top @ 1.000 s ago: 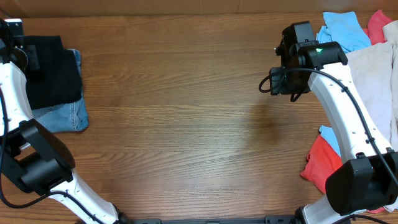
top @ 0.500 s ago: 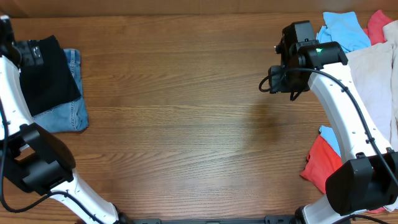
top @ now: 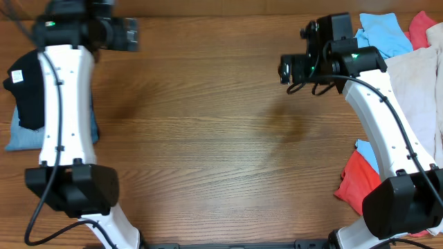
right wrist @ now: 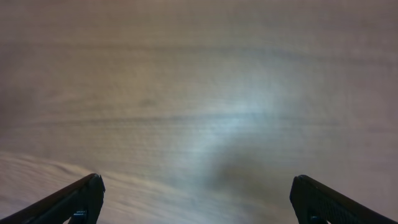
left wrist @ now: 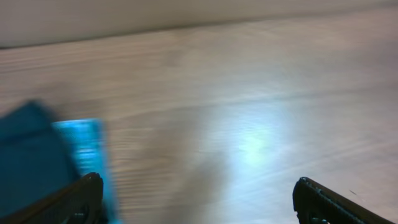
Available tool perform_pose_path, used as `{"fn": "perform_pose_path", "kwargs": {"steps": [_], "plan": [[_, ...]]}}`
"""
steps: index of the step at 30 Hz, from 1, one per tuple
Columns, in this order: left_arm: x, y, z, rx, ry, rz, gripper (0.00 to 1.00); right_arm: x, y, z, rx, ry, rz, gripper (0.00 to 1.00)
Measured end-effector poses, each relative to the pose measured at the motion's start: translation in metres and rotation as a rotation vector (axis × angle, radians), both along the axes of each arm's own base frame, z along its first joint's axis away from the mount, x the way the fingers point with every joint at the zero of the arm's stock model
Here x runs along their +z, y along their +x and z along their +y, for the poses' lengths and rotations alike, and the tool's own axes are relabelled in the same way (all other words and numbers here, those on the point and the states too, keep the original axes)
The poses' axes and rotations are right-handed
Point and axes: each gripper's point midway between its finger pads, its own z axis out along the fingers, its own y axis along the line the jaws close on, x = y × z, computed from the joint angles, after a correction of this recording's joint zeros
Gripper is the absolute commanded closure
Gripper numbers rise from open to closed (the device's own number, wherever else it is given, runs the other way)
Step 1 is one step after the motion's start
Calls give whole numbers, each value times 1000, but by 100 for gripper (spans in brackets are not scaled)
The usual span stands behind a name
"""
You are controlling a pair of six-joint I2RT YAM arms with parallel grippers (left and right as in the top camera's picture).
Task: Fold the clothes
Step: 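Open the left gripper and lift it off the stacked clothes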
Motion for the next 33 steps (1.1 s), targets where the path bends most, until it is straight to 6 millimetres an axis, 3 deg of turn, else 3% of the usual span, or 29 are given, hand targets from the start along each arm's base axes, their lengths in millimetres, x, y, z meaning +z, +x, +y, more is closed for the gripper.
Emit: {"fn": "perform_pose_path", "kwargs": {"steps": [3, 6, 9, 12, 16, 20, 22, 24, 27, 30, 33], "plan": [[-7, -12, -37, -78, -26, 52, 0, 7, 9, 5, 13, 29, -45, 0], [-18, -34, -55, -99, -43, 150, 0, 4, 4, 3, 11, 34, -16, 0], [-27, -58, -59, -62, -71, 258, 0, -2, -10, -8, -24, 36, 52, 0], [-25, -80, -52, 1, -82, 324, 0, 8, -23, -24, -85, 26, 70, 0], [-1, -115, -43, 64, -80, 339, 0, 53, -51, -38, -134, 21, -1, 0], [42, -144, -38, 90, -88, 230, 0, 104, -78, -42, -146, 44, -148, 0], [64, -154, -35, 94, -93, 141, 0, 113, -90, -46, -161, 45, -204, 0], [83, -166, -33, 97, -100, 45, 0, 111, -102, -48, -176, 50, -252, 0], [96, -186, -30, 100, -106, -61, 0, 90, -121, -52, -195, 54, -276, 0], [94, -208, -27, 101, -111, -148, 0, 65, -142, -56, -205, 55, -290, 0], [79, -231, -22, 110, -104, -190, 0, 50, -163, -59, -210, 59, -302, 0]]}}
